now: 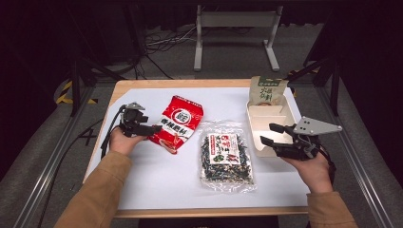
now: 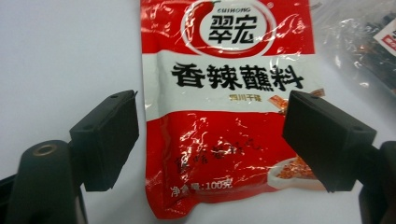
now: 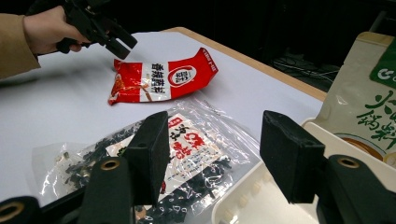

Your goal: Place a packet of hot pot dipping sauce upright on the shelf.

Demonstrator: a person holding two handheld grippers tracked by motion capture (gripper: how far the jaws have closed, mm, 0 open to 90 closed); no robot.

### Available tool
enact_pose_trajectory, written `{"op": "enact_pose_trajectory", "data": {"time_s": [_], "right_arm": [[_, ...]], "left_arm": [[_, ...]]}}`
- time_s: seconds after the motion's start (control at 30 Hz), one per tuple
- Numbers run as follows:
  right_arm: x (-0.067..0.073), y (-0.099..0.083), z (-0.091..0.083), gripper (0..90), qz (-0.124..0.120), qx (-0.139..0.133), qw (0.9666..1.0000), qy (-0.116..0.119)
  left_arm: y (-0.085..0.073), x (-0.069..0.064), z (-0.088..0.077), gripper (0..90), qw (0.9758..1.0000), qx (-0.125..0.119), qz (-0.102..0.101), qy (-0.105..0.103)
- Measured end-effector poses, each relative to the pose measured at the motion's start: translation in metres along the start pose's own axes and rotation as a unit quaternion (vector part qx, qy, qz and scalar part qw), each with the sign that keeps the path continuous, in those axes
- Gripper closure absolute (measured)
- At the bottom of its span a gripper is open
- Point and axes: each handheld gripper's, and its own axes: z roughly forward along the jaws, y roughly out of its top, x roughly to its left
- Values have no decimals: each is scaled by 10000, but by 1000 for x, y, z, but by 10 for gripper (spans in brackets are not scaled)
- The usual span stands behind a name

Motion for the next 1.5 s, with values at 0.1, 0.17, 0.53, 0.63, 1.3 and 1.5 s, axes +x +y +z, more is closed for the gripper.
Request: {"op": "enact_pose_trajectory", "data": {"time_s": [0.1, 0.17, 0.53, 0.63, 1.3, 1.5], "right_arm": [[0, -2, -3, 413, 103, -4, 9999, -49], [0, -2, -3, 413, 96, 6, 9999, -60], [1, -6, -3, 407, 154, 68, 9998, -77], [1, -6, -2, 404, 143, 118, 9997, -132], [2, -7, 1, 401, 120, 152, 9997, -119], [3, -8, 3, 402, 113, 180, 9997, -94]], "left_arm": [[-1, 4, 4, 209, 9999, 114, -121, -36], [-2, 5, 7, 216, 9997, 186, -123, -55], [-5, 11, 18, 221, 9977, 611, -298, -83], [-4, 11, 19, 237, 9964, 715, -418, -177], [-1, -3, 9, 726, 9978, 666, -46, -28], [-1, -15, 5, 757, 9975, 575, 303, 274]]}}
